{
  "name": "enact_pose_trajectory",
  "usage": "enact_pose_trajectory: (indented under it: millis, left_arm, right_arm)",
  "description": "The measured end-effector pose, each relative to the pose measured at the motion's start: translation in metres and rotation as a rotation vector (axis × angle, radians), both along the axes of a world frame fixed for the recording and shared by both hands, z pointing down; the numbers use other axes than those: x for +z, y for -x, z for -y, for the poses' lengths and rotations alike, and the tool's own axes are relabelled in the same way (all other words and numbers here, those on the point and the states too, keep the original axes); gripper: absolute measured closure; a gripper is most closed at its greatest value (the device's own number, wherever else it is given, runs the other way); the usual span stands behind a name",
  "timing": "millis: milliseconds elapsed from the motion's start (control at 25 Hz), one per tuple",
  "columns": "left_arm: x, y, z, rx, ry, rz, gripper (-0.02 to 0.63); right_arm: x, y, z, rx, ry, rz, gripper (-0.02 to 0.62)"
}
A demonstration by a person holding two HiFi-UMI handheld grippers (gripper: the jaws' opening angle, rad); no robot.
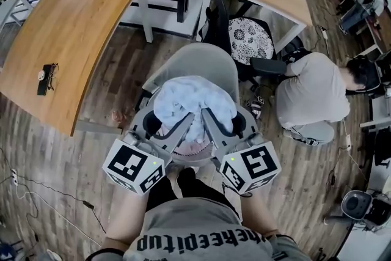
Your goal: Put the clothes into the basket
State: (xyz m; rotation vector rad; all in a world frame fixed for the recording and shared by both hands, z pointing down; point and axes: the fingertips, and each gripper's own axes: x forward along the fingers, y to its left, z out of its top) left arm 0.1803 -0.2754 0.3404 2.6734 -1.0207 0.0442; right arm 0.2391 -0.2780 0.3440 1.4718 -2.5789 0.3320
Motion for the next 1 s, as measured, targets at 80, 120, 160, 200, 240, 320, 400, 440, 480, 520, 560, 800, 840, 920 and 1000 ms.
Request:
enact_pose_trajectory:
  millis: [80,120,160,200,240,320,400,440,480,520,560,800,840,920,1000]
  left_arm:
    - [0.006,0.000,-0.001,-0.015,0.012,0.005,0.408]
    - [0.009,0.000,-0.001,-0.022,0.019,0.008,0.408]
    - [0.012,0.000,-0.001,-0.027,0.026,0.011,0.408]
    - [0.016,0.000,-0.001,-0.032,0.033,0.014,0.408]
    - [0.020,0.000,-0.001,-0.037,0.041,0.018,0.408]
    - [0.028,-0.001,-0.001,-0.046,0.059,0.026,0.408]
    - [0.038,-0.001,-0.002,-0.053,0.080,0.033,0.408]
    - [0.042,-0.001,-0.001,-0.056,0.090,0.035,0.408]
    - [0.047,-0.001,-0.001,-0.057,0.100,0.037,0.408]
    - [0.051,-0.001,0.000,-0.059,0.110,0.039,0.408]
    - [0.056,-0.001,0.001,-0.059,0.120,0.041,0.408]
    - [0.084,-0.001,0.005,-0.061,0.181,0.060,0.408]
    - [0.089,-0.001,0.005,-0.061,0.193,0.062,0.408]
    - [0.099,-0.002,0.006,-0.059,0.215,0.066,0.408]
    - [0.109,-0.002,0.006,-0.055,0.233,0.073,0.408]
  right_arm:
    - [0.006,0.000,0.000,-0.015,0.012,0.002,0.446]
    - [0.009,0.000,0.000,-0.022,0.019,0.003,0.446]
    - [0.012,0.000,0.001,-0.027,0.027,0.004,0.446]
    - [0.016,0.000,0.001,-0.030,0.036,0.006,0.446]
    - [0.021,-0.001,0.001,-0.034,0.046,0.008,0.446]
    - [0.030,-0.001,0.001,-0.044,0.066,0.009,0.446]
    - [0.039,-0.001,0.001,-0.056,0.086,0.010,0.446]
    - [0.044,-0.001,0.002,-0.061,0.095,0.009,0.446]
    - [0.049,-0.001,0.002,-0.064,0.105,0.009,0.446]
    - [0.053,-0.001,0.003,-0.067,0.114,0.007,0.446]
    - [0.058,-0.001,0.004,-0.068,0.124,0.006,0.446]
    - [0.087,-0.001,0.008,-0.076,0.186,-0.001,0.446]
    - [0.092,-0.001,0.008,-0.077,0.197,-0.003,0.446]
    - [0.102,-0.001,0.009,-0.077,0.216,-0.005,0.446]
    - [0.112,-0.001,0.009,-0.077,0.238,-0.006,0.446]
